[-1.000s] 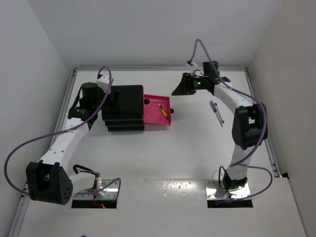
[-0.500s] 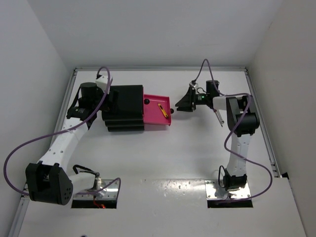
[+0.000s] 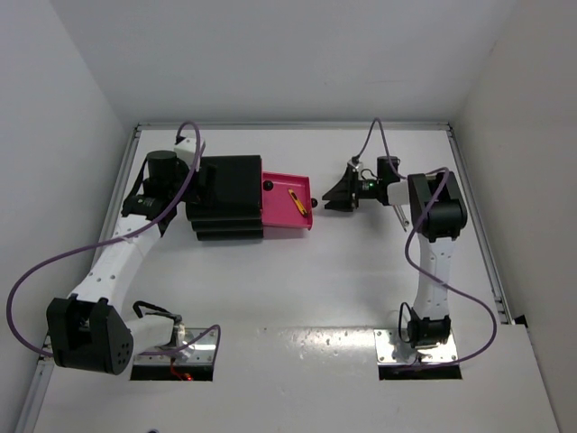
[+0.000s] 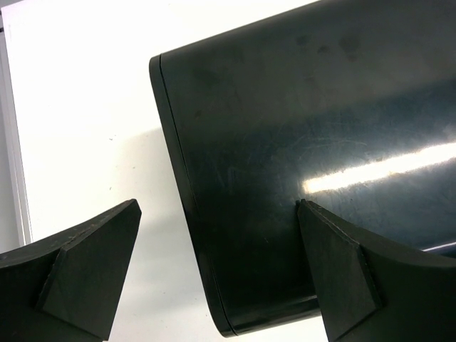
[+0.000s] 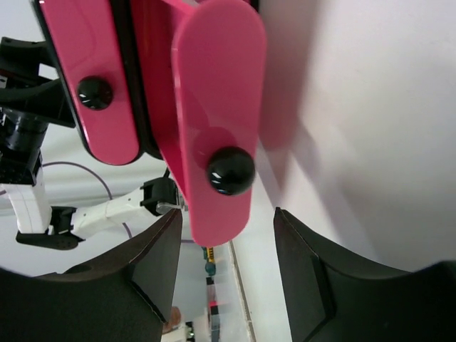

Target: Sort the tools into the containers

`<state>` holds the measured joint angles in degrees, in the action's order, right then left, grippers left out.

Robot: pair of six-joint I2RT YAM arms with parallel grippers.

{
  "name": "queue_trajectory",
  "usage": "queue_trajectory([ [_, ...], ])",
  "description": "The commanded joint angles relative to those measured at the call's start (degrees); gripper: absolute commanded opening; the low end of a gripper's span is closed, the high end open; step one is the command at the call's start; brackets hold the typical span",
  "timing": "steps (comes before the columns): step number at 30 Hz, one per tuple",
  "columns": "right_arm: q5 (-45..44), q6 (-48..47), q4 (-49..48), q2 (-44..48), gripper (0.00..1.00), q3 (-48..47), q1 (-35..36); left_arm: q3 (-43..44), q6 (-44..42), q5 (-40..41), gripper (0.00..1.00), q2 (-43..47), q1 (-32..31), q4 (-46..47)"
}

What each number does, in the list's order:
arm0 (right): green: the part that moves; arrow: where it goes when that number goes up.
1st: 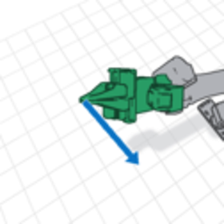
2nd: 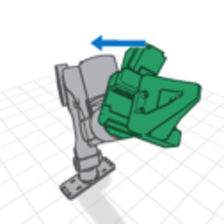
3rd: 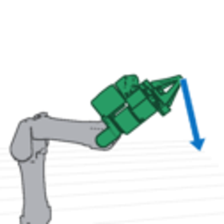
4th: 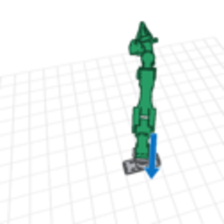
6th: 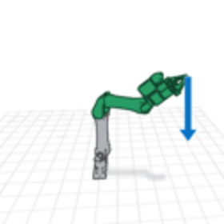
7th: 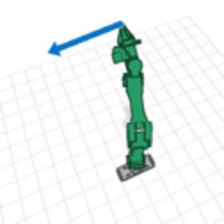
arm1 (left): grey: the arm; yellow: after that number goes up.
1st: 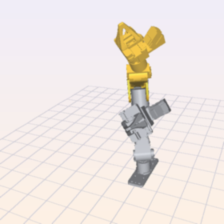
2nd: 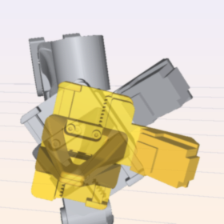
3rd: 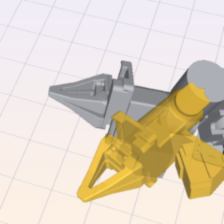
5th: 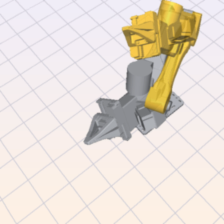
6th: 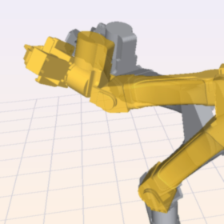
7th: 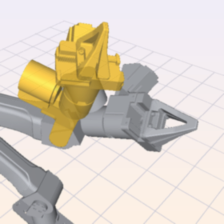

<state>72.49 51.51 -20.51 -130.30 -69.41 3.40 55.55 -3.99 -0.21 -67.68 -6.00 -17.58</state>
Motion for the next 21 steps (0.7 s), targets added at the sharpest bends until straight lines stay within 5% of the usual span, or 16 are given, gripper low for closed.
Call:
queue_trajectory([
  [1,1.34,-0.09,-2.16,-0.74,0.55,-1.7,0.56,2.11,0.47,-0.14,1.0,-0.61,0.55,-0.52],
  [21,1.34,0.96,-2.78,-5.4,0.55,-6.17,4.25,1.58,0.47,-0.14,1.0,-2.19,0.55,-0.52],
])
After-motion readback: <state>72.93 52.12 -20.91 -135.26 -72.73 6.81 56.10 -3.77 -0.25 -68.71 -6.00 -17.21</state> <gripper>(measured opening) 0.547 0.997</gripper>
